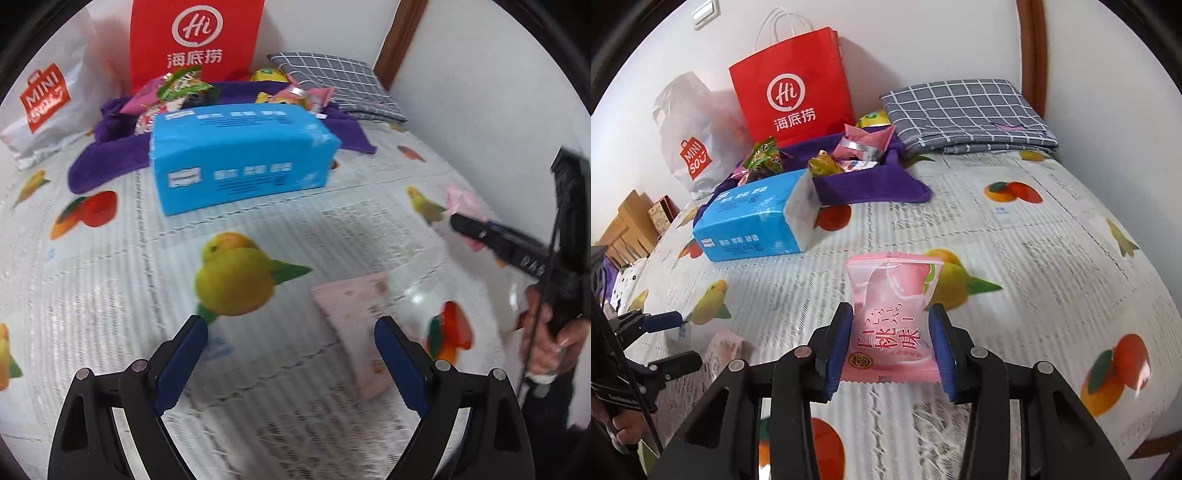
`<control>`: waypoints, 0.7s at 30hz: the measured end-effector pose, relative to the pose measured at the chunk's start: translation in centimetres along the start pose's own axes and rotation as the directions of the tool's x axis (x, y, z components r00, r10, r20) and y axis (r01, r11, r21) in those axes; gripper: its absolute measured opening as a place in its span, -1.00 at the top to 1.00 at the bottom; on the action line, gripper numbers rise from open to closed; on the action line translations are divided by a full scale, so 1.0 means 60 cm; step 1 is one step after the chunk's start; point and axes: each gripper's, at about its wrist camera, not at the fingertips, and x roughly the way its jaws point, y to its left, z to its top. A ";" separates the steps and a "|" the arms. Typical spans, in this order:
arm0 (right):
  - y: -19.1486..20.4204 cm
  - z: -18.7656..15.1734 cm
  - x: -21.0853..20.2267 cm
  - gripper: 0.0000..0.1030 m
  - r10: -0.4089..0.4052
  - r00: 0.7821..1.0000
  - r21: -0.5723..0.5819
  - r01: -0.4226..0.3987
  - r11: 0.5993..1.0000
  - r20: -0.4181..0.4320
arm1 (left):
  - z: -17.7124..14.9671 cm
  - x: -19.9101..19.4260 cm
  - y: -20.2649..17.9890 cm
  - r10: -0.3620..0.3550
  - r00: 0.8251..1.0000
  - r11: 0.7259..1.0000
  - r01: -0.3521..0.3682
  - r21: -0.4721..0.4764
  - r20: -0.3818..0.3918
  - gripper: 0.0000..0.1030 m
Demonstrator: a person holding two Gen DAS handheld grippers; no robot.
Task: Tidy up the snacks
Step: 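Grasp the pink biscuit packet with the left tool while the right tool holds the peach candy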
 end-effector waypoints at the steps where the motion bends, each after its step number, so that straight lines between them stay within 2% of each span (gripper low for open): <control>1: -0.003 -0.002 -0.001 0.18 -0.002 1.000 0.003 0.002 1.000 0.000 | 0.001 0.001 -0.004 -0.027 1.000 1.000 0.027 -0.011 -0.004 -0.77; 4: -0.010 -0.006 -0.002 0.18 -0.004 1.000 0.013 0.004 1.000 -0.003 | 0.000 0.011 -0.022 -0.050 0.999 0.999 0.049 -0.020 -0.021 -0.77; 9: -0.024 -0.011 -0.004 0.18 -0.012 1.000 0.028 0.013 1.000 -0.010 | 0.000 0.029 -0.066 0.003 1.000 1.000 -0.002 0.026 -0.027 -0.75; 13: -0.035 -0.013 -0.011 0.18 -0.014 1.000 0.033 0.014 0.999 -0.004 | 0.001 0.043 -0.094 0.115 0.993 0.990 -0.114 0.084 -0.011 -0.41; 15: -0.038 -0.013 -0.014 0.18 -0.018 1.000 0.031 0.018 0.999 -0.001 | -0.001 0.043 -0.098 0.150 0.989 0.983 -0.148 0.112 -0.005 -0.24; 17: -0.039 -0.013 -0.016 0.18 -0.019 1.000 0.030 0.019 0.999 0.001 | -0.001 0.039 -0.096 0.171 0.985 0.977 -0.170 0.132 -0.001 0.03; 21: -0.039 -0.014 -0.018 0.18 -0.014 1.000 0.032 0.014 0.999 0.006 | -0.002 0.028 -0.077 0.124 0.992 0.987 -0.122 0.103 -0.011 0.03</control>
